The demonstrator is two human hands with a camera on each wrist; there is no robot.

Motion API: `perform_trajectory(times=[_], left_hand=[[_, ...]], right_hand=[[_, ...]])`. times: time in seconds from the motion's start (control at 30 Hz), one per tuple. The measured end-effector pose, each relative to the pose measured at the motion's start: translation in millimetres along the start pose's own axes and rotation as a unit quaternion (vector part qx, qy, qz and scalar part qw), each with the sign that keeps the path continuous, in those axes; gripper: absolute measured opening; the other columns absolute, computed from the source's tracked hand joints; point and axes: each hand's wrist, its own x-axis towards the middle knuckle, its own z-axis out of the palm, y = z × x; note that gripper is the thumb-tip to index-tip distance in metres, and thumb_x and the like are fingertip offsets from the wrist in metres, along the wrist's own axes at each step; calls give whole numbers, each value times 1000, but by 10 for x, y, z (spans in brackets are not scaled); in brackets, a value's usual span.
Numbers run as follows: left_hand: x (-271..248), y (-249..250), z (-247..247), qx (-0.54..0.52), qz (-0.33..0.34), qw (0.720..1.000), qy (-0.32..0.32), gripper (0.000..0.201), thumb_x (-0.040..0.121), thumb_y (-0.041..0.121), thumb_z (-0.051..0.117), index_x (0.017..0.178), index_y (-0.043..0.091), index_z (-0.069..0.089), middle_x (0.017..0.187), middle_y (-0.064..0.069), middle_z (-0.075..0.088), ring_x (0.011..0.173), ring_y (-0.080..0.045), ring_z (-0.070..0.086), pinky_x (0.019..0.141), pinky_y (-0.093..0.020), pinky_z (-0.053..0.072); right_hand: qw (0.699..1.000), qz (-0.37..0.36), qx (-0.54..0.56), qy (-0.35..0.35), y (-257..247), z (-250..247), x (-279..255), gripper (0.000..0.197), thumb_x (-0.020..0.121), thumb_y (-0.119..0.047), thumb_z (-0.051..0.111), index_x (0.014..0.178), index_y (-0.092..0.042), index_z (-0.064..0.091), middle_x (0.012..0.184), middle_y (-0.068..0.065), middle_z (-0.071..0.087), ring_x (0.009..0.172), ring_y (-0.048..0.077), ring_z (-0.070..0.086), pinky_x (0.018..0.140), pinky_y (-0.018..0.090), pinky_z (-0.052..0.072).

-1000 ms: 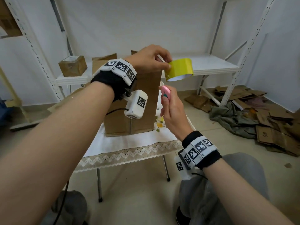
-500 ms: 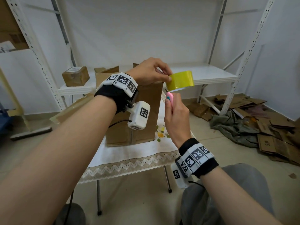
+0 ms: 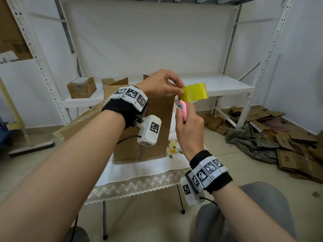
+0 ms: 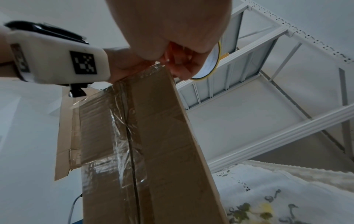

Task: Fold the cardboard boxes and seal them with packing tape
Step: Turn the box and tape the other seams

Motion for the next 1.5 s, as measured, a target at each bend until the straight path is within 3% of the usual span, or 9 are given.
perform_trajectory(times=[0.5,0.77,0.93,1.1,1.23,1.33,1.43,1.5], left_hand=[[-33,29,-1,-14,-4,1000,4,11,84,11,79,87,19,73,93,8,68,88,-7,71,76,-14,50],[-23,11,-7,-4,-4,1000,9,10,83,11,79,87,19,73,93,9,67,83,-4,70,81,-18,53],[-25,8,-3,-7,-3,1000,15,10,84,10,79,91,13,74,93,8,67,81,-3,69,79,-17,53],[-43,15,-13,-10,2,1000,14,9,84,8,78,88,16,73,92,9,67,82,-4,69,77,-16,52],[-28,7,-10,3,5,1000,9,10,84,9,78,92,13,74,94,7,65,89,-14,70,86,-26,57],[-18,-2,-10,-4,-3,1000,9,10,84,12,80,91,14,73,95,7,66,94,-16,72,89,-30,58],[-20,-2,-11,-12,-3,1000,9,9,83,14,80,89,17,73,98,7,65,95,-16,72,89,-30,58],[-25,1,-10,-7,-1,1000,6,9,84,15,80,87,19,73,99,8,64,95,-15,72,88,-29,57]], right_hand=[[999,21,-32,5,-51,19,70,25,104,-38,45,110,-15,51,66,6,54,54,29,56,50,49,50],[999,20,-45,2,-72,23,97,24,104,-36,48,111,-13,52,67,10,56,57,34,57,52,51,49],[998,10,-63,6,-88,5,112,25,103,-36,50,110,-12,54,68,13,60,61,39,60,54,49,50],[996,8,-85,6,-125,1,124,26,102,-35,51,112,-12,56,69,14,61,63,41,61,56,49,51],[995,9,-96,-22,-104,-12,124,24,102,-34,50,114,-15,55,72,14,62,66,39,62,58,48,52],[991,21,-114,-64,-7,-18,64,17,100,-27,52,100,-11,56,71,13,60,65,39,57,56,41,45],[980,78,-135,-124,216,6,-33,23,101,-24,49,91,-6,59,74,16,61,71,40,56,58,37,36],[957,154,-150,-195,402,48,-63,34,102,-28,46,91,-3,65,80,18,64,76,38,59,62,37,42]])
